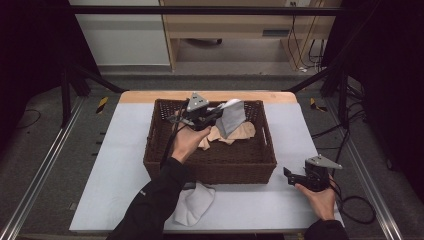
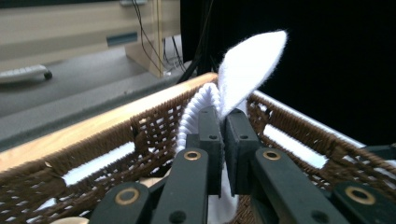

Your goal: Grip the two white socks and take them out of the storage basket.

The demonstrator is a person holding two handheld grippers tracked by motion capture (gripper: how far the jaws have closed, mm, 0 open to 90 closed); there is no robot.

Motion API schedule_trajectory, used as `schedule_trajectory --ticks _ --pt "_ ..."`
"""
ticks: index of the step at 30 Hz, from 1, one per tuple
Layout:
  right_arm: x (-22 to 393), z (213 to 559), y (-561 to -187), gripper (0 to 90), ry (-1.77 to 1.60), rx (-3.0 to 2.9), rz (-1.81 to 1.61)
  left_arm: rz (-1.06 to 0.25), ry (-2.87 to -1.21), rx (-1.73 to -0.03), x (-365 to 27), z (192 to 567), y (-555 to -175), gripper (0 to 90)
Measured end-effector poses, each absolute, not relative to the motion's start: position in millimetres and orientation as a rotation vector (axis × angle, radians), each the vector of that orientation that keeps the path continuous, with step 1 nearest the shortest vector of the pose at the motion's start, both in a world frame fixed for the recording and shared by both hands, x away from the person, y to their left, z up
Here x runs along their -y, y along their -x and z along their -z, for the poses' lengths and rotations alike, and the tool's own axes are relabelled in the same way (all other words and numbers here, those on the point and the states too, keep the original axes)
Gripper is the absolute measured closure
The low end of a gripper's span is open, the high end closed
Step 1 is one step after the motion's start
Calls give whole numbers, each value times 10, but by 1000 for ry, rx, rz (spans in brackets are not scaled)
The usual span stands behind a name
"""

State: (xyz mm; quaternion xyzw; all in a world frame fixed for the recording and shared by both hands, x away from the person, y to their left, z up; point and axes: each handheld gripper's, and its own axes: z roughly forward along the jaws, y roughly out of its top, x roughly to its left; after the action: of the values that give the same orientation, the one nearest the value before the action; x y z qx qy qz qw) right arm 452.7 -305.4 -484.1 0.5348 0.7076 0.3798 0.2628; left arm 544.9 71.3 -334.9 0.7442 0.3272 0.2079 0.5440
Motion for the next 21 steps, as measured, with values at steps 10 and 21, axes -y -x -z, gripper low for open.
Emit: schedule_trajectory --ticks 10,21 --pt "3048 4840 -4528 118 -1450 -1917 -1012 -554 -1692 -697 -1009 2962 -4988 863" --pt "3053 4828 -4516 118 -1444 -1909 -1005 -522 -1613 -656 -1390 2781 -4483 862"
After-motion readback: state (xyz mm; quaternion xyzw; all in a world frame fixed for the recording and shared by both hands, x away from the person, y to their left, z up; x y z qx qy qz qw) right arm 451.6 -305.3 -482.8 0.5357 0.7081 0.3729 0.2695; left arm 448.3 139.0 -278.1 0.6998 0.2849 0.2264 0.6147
